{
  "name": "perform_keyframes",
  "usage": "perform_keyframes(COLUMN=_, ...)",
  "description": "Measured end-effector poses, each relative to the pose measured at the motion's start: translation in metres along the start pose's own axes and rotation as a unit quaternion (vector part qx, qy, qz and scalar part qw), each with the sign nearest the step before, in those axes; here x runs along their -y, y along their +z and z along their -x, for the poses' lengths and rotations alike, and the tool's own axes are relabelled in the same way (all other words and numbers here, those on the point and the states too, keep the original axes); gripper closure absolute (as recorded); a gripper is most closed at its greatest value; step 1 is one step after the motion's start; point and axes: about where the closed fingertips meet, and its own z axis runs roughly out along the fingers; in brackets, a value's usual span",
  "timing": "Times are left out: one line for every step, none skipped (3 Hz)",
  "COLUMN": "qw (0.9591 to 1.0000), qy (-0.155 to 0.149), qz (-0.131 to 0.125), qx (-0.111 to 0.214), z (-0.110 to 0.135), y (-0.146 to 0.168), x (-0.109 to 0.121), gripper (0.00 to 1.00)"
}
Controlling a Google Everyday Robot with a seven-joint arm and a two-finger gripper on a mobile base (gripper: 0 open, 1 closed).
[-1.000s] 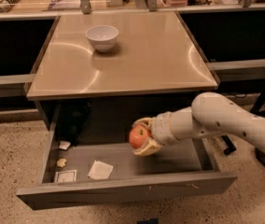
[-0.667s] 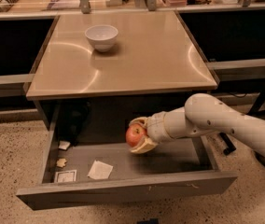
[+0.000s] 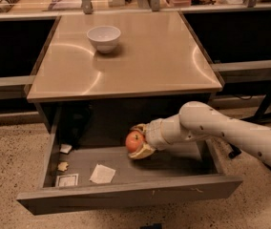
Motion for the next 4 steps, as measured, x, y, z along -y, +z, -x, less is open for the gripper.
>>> perform_keyframes(qw=1.0000, qy=0.000, qz=0.008, qx=-0.003, z=-0.0098, y=0.0157, x=0.0007, gripper=1.00)
perform_keyframes(qw=1.0000, qy=0.000, qz=0.009, qx=-0.003, z=-0.0099, y=0.0161, x=0.0005, gripper=0.81)
perform_keyframes(qw=1.0000, qy=0.000, qz=0.009, qx=-0.003, z=-0.0098, y=0.0162, x=0.0005, gripper=0.58)
perform_keyframes(qw=1.0000, qy=0.000, qz=0.009, qx=-0.003, z=-0.0098, y=0.0162, x=0.0005, gripper=0.35)
